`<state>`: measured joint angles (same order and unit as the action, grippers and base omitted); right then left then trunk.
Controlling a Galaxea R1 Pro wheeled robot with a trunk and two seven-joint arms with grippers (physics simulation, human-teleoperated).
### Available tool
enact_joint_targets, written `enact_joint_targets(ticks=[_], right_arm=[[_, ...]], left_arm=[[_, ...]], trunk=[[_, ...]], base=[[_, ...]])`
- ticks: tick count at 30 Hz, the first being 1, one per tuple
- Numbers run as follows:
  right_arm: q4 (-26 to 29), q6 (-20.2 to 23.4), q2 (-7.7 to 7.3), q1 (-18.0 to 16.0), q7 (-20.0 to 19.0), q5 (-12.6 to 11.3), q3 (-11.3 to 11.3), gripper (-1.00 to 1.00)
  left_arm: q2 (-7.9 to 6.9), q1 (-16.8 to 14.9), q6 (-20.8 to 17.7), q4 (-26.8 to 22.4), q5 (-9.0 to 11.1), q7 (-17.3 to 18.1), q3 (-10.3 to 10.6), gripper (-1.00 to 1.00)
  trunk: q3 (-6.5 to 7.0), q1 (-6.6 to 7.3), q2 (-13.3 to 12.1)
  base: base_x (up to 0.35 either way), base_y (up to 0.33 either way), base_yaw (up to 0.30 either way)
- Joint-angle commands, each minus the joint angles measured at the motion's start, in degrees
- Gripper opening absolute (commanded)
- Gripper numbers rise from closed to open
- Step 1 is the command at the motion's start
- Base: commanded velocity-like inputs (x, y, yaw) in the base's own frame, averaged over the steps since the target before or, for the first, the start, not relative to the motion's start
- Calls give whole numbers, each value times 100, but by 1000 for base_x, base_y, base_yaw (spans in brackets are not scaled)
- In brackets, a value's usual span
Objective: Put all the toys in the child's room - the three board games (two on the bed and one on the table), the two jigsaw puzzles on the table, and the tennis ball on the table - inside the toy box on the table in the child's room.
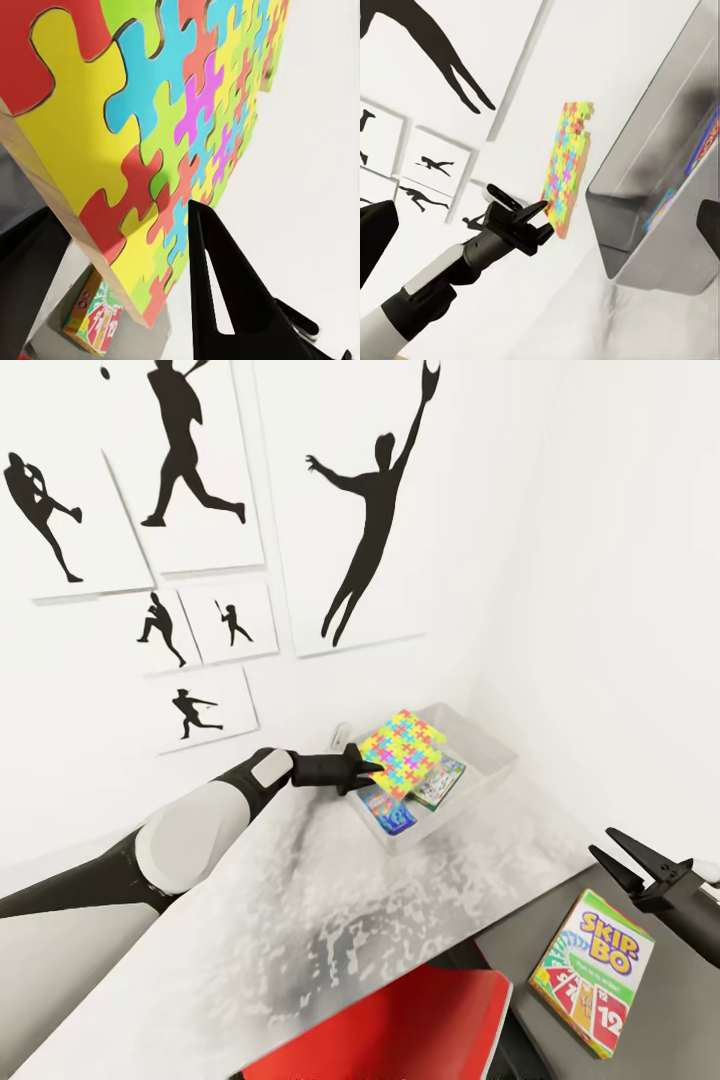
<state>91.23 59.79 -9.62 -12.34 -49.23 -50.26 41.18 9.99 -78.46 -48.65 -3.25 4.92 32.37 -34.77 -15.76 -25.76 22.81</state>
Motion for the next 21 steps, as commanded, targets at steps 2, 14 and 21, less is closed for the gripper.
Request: enact_joint_targets(ticks=[2,14,21], right_arm=[[0,21,-2,-8,-33,25,10,100],[0,21,-13,-6,-35,25,13,100],[0,21,-16,-6,-37,25,13,100]], left_arm=[[1,-43,-35,-9,44,-7,41,-100],[1,-256,-54,-9,49,-196,41,-100],[1,-258,-57,-9,47,-204,41,-100]], trunk=[[-30,-3,11],[-143,-3,11],[-208,-3,11]], base=[[0,0,0],[0,0,0],[0,0,0]])
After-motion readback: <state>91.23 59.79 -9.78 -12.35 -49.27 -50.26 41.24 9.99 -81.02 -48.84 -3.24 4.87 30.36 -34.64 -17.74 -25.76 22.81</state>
